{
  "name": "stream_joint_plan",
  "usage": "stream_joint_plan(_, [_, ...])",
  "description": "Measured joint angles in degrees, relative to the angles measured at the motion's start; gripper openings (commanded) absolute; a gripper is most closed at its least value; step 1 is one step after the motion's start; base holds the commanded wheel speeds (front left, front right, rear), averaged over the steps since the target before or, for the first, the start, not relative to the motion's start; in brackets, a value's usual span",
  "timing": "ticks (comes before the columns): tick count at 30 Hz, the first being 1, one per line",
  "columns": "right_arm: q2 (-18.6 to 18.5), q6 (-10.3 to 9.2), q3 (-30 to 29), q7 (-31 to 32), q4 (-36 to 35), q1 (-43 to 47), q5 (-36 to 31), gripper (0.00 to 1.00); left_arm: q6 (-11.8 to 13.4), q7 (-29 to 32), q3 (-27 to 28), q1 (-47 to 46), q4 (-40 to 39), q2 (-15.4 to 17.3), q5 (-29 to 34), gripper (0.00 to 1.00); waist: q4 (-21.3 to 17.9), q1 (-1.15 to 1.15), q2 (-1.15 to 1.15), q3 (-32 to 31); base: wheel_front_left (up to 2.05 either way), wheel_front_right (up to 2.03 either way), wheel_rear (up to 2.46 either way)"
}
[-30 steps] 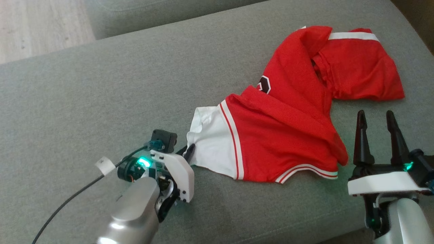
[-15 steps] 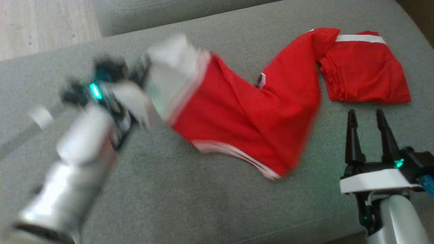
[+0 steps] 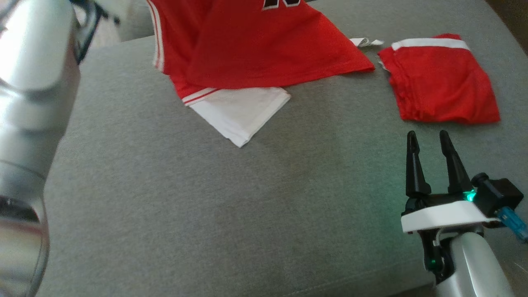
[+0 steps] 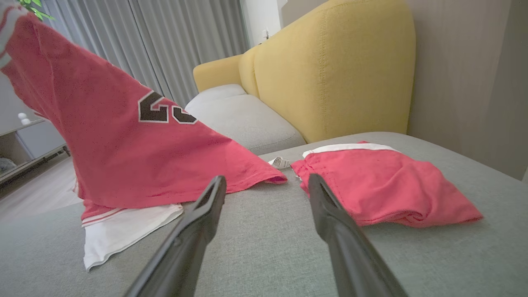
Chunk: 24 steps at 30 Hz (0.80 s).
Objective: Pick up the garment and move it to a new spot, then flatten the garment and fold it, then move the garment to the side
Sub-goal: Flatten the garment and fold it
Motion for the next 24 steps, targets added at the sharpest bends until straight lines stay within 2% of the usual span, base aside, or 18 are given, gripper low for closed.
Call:
stream_joint_plan(3, [0.0, 0.0, -0.2, 0.0, 0.1, 0.1, 0.0, 1.0, -1.5, -0.8, -5.5, 3.9, 0.0, 1.2, 3.1, 0.0, 1.5, -0.01, 0.0, -0.4, 0.0, 0.0, 0.0])
stream_joint_plan(8, [0.0, 0.0, -0.8, 0.0, 0.3, 0.4, -0.3, 1.0, -2.4, -1.3, -12.0, 19.2, 1.0, 3.3, 3.5, 0.0, 4.2, 0.0, 0.0, -1.2, 0.0, 0.0, 0.0])
stream_joint_plan(11, [0.0, 0.0, -0.5, 0.0, 0.6, 0.4, -1.3, 1.0, -2.4, -0.7, -13.2, 26.6, 3.1, 5.4, 2.6, 0.0, 5.8, 0.0, 0.0, -1.5, 0.0, 0.0, 0.0])
stream_joint_plan(16, [0.0, 0.0, -0.2, -0.2, 0.6, 0.4, -1.8, 1.0, -2.4, 0.4, -13.5, 30.0, 5.3, 6.2, 0.3, 0.0, 7.6, -0.01, 0.0, -2.0, 0.0, 0.0, 0.0])
stream_joint_plan(17, [0.0, 0.0, -0.2, -0.2, 0.6, 0.4, -1.8, 1.0, -2.4, 0.6, -13.6, 30.5, 5.3, 6.0, -0.1, 0.35, 7.9, -0.01, 0.0, -2.1, 0.0, 0.0, 0.0])
stream_joint_plan(18, [0.0, 0.0, -0.4, -0.2, 0.7, 0.5, -2.0, 1.0, -2.4, 0.6, -13.5, 31.0, 5.3, 5.5, -0.6, 0.94, 8.1, -0.01, 0.0, -2.2, 0.0, 0.0, 0.0])
stream_joint_plan(19, [0.0, 0.0, -0.4, -0.2, 0.7, 0.5, -2.2, 1.0, -2.3, 0.5, -13.5, 31.6, 5.3, 5.1, -1.1, 1.0, 8.4, -0.01, 0.0, -2.3, 0.0, 0.0, 0.0])
stream_joint_plan(21, [0.0, 0.0, -0.6, -0.2, 0.8, 0.5, -2.2, 1.0, -1.9, 0.1, -12.9, 32.8, 5.0, 4.1, -2.3, 1.0, 8.8, -0.01, 0.0, -2.7, 0.0, 0.0, 0.0])
stream_joint_plan(24, [0.0, 0.0, -0.8, -0.1, 0.9, 0.8, -2.6, 1.0, 1.2, -1.3, -9.7, 34.3, 3.2, 2.8, -5.6, 1.0, 9.3, -0.01, 0.0, -3.6, 0.0, 0.0, 0.0])
